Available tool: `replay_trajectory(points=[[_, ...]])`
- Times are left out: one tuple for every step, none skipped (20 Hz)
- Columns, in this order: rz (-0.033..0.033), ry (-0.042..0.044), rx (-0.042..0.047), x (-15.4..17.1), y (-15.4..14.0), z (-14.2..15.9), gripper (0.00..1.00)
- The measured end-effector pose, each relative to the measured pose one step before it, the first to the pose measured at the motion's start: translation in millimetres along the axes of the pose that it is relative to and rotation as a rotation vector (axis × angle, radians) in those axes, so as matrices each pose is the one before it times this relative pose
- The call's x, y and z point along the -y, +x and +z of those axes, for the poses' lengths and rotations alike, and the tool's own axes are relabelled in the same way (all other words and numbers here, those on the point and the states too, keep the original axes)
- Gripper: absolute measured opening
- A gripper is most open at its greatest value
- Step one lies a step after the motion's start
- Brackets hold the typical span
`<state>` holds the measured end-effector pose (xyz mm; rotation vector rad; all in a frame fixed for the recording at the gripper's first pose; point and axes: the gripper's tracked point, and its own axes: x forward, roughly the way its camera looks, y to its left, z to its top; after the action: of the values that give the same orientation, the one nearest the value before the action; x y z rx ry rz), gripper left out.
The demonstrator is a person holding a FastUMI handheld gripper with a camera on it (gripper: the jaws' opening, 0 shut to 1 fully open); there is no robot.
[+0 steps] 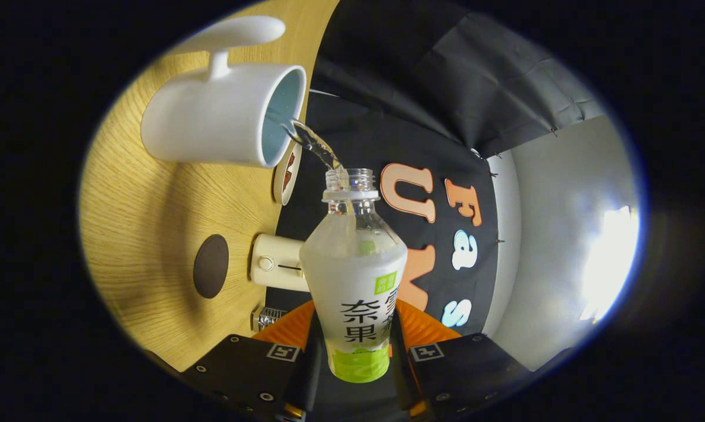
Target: Take the bottle from table, then pour the juice into the cup, finally place the bottle on the coaster
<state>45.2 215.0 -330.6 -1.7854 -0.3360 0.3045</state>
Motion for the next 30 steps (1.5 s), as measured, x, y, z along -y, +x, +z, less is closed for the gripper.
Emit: replay_trajectory(points=[[-0.00107, -0.00351, 0.00238, 1.13, 0.04, 0.49, 0.53], [-0.00418, -0.0047, 0.00184, 1.52, 0.08, 0.29, 0.53], [-0.00275, -0.00528, 0.00295, 1.27, -0.29, 0.77, 0.53], [-0.00229, -0.00507, 0.00009, 1.13, 0.52, -0.47, 0.53], [0.00185, -0.00432, 0.00439, -0.5, -0.86, 0.88, 0.53], [-0.00049, -0.00693, 0.00544, 0.45, 0.8, 1.93, 0.53], [0.00066, -0.00841, 0.00622, 0.39, -0.21, 0.69, 0.53], [-0.00115, -0.00884, 0.00459, 0.94, 0.34, 0.6, 0.53], [0.00114, -0.00651, 0.00399, 0.97, 0.26, 0.9, 0.53], [0.00018, -0.00491, 0.00099, -0.86, 0.28, -0.07, 0.53], [0.00091, -0.00394, 0.00013, 0.11, -0.08, -0.06, 0.53], [-0.00021, -0.00493, 0.00017, -0.61, 0.66, -1.26, 0.53], [-0.00134, -0.00677, 0.00067, 1.07, -0.27, -0.25, 0.53], [-0.00059, -0.00691, 0.00271, 0.7, 0.86, 0.48, 0.53], [-0.00395, -0.0075, 0.00242, 2.65, 0.78, 0.12, 0.53], [-0.00006, -0.00654, 0.00475, 1.0, 0.76, 0.17, 0.53], [-0.00387, -0.0071, 0.00402, 0.86, 0.19, 0.4, 0.53], [-0.0004, -0.00822, 0.00666, 1.65, 1.79, 0.66, 0.53], [-0.0036, -0.00825, 0.00486, 0.1, -0.15, 2.27, 0.53], [0.00097, -0.00746, 0.00619, -0.18, -0.61, 0.02, 0.53], [-0.00088, -0.00757, 0.00461, 0.39, 0.39, 1.38, 0.53], [0.00073, -0.00943, 0.00535, 1.15, 0.89, 0.57, 0.53], [-0.00204, -0.00771, 0.00294, 1.18, 1.03, -0.58, 0.53], [0.00115, -0.00698, 0.00416, -0.21, 0.39, -0.26, 0.53], [0.00109, -0.0071, 0.00442, -0.65, 0.57, 0.86, 0.53], [-0.00054, -0.01146, 0.00827, 0.98, -0.65, 1.77, 0.53], [-0.00381, -0.01235, 0.00744, 2.29, 1.12, 1.67, 0.53], [-0.00301, -0.0098, 0.00662, 2.8, -0.27, 1.71, 0.53], [-0.0017, -0.00627, 0.00592, 0.42, 1.0, -0.2, 0.53], [-0.00042, -0.00551, 0.00598, 0.35, 0.6, 0.14, 0.53]])
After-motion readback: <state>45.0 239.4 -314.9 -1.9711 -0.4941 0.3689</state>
